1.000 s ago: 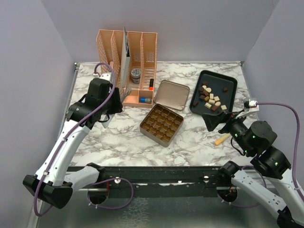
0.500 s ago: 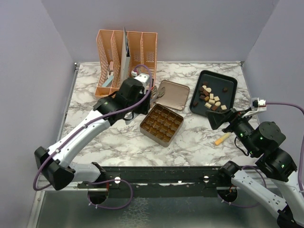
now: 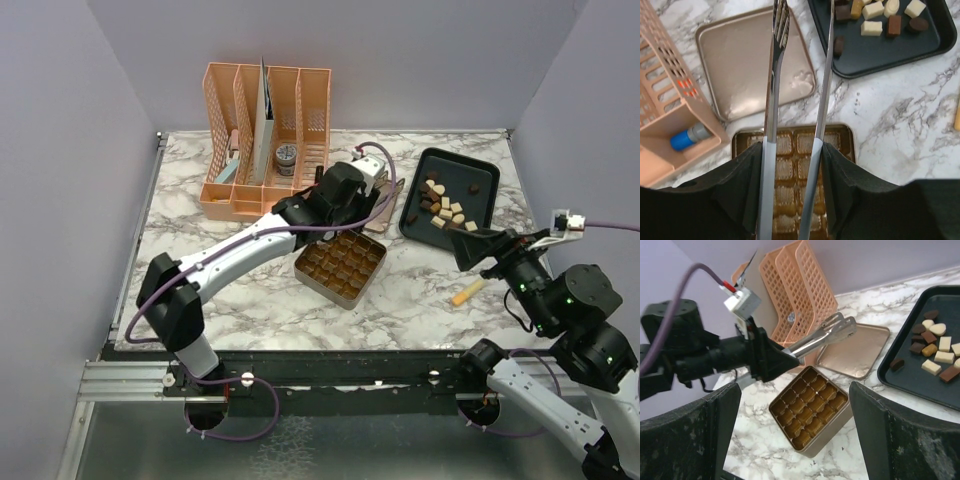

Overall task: Pack the chocolate
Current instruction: Pick up the fake chocolate from the plate.

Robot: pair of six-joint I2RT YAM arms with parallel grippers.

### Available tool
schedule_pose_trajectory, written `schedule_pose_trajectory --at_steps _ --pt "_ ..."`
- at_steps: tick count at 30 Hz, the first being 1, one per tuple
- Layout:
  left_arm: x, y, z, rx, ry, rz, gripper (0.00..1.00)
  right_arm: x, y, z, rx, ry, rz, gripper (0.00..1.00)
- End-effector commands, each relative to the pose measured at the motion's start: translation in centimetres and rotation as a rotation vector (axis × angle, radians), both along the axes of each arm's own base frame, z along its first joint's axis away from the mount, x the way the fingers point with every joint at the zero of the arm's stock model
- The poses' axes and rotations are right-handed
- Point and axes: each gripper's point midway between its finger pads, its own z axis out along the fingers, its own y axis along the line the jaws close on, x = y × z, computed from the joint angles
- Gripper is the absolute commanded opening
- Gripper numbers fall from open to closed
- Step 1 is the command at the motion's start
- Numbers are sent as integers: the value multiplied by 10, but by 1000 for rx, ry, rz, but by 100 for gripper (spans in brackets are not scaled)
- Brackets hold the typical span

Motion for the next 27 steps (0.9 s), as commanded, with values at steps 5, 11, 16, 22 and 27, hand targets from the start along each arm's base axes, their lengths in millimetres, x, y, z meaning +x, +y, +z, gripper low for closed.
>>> schedule_pose_trajectory --at_steps 5,11,16,22,27 --pt "30 -56 -8 -15 -110 -129 51 -7 -32 23 17 -60 -120 93" --pt "33 -73 -33 46 -76 -216 50 -10 -36 10 68 -20 -139 92" --pt "33 -78 -51 102 -34 -251 48 -12 -44 3 122 -5 -181 91" --pt "34 -77 -47 98 -4 -215 47 -11 -44 -8 157 20 -194 91" --pt "33 -74 -63 119 34 -194 47 -11 -42 -8 148 23 -186 91"
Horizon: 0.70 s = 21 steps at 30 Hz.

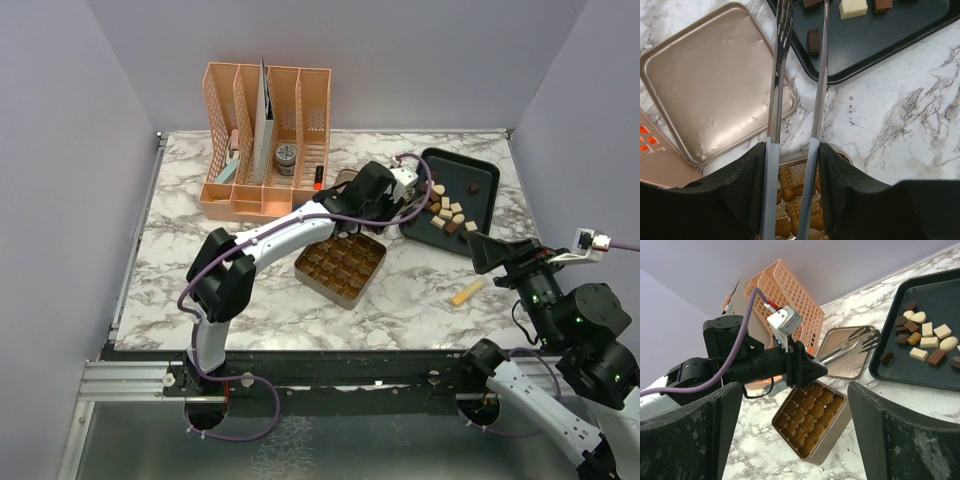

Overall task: Pack the chocolate
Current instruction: Pick up the fake chocolate from the plate.

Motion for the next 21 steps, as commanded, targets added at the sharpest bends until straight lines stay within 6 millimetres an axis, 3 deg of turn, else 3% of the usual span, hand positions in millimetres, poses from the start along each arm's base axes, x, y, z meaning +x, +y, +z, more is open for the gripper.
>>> schedule_pose_trajectory --at_steps 1,8,13,21 --pt "-4 -5 -6 -8 43 18 47 0 -6 -5 2 21 -30 91" --pt "-7 -17 -7 -18 55 15 46 -4 -9 -2 -1 14 -30 90" --pt "-6 -20 -24 4 81 33 44 -5 -10 -5 -3 21 -30 90" --pt "-5 -24 -31 31 73 43 44 -12 -20 -3 23 2 -53 90"
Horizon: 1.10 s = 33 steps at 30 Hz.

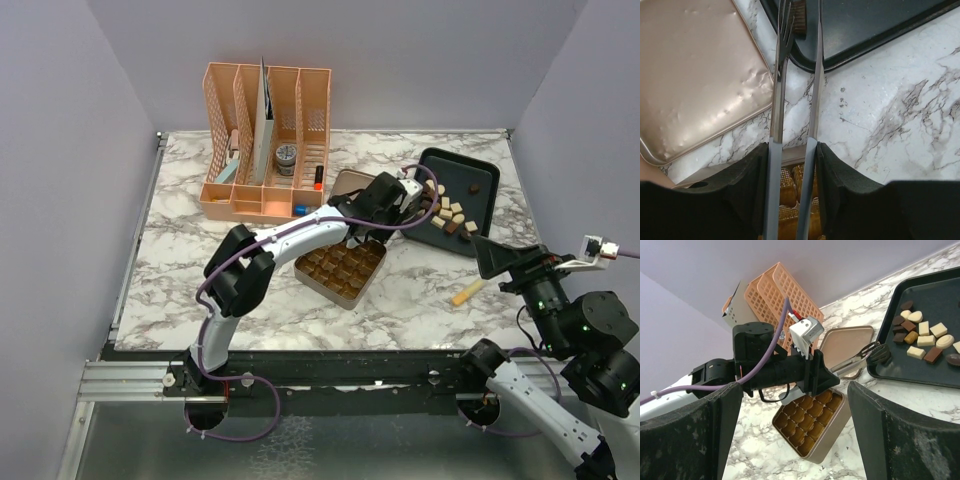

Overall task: Pack the chocolate
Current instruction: Pick up the fake chocolate from the plate.

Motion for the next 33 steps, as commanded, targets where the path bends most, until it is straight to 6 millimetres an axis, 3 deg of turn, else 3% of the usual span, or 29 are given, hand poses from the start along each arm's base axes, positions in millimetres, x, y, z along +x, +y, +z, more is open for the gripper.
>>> schedule_pose_trajectory --at_steps 1,16,33 --pt "7 -9 12 -12 -39 22 44 -6 -14 1 19 -3 -46 90" --pt "7 -11 0 12 -35 22 47 -3 -3 0 30 12 -8 90" --pt "0 -18 11 -17 -39 -14 33 1 3 -7 47 31 1 89"
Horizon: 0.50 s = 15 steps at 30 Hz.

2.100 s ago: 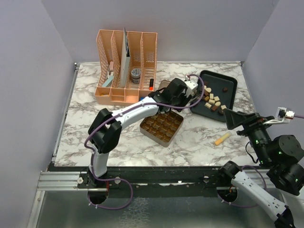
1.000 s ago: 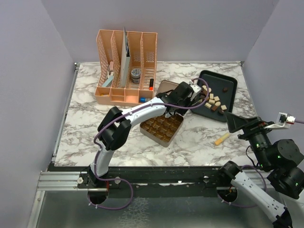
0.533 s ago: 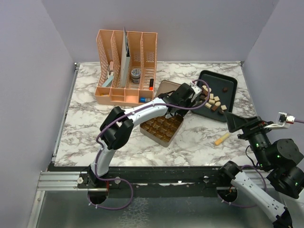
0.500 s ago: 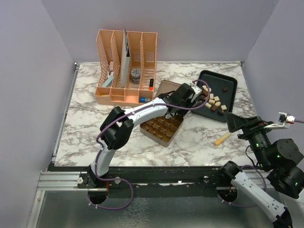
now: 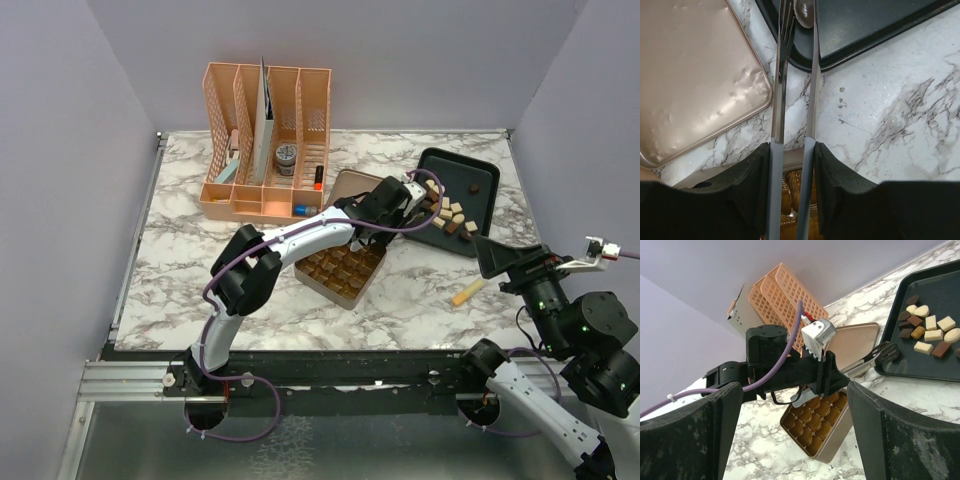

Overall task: Pack the chocolate
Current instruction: Pick up the fake chocolate from the plate.

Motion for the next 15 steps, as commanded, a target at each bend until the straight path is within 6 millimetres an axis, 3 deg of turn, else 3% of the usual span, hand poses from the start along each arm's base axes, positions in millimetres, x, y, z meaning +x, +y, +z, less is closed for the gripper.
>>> schedule_pose_trajectory --at_steps 1,15 --pt "1 -13 26 -62 -36 -15 32 4 6 -10 -11 33 9 89" --pt "-6 -7 78 -183 -71 32 24 3 10 -20 4 58 31 89"
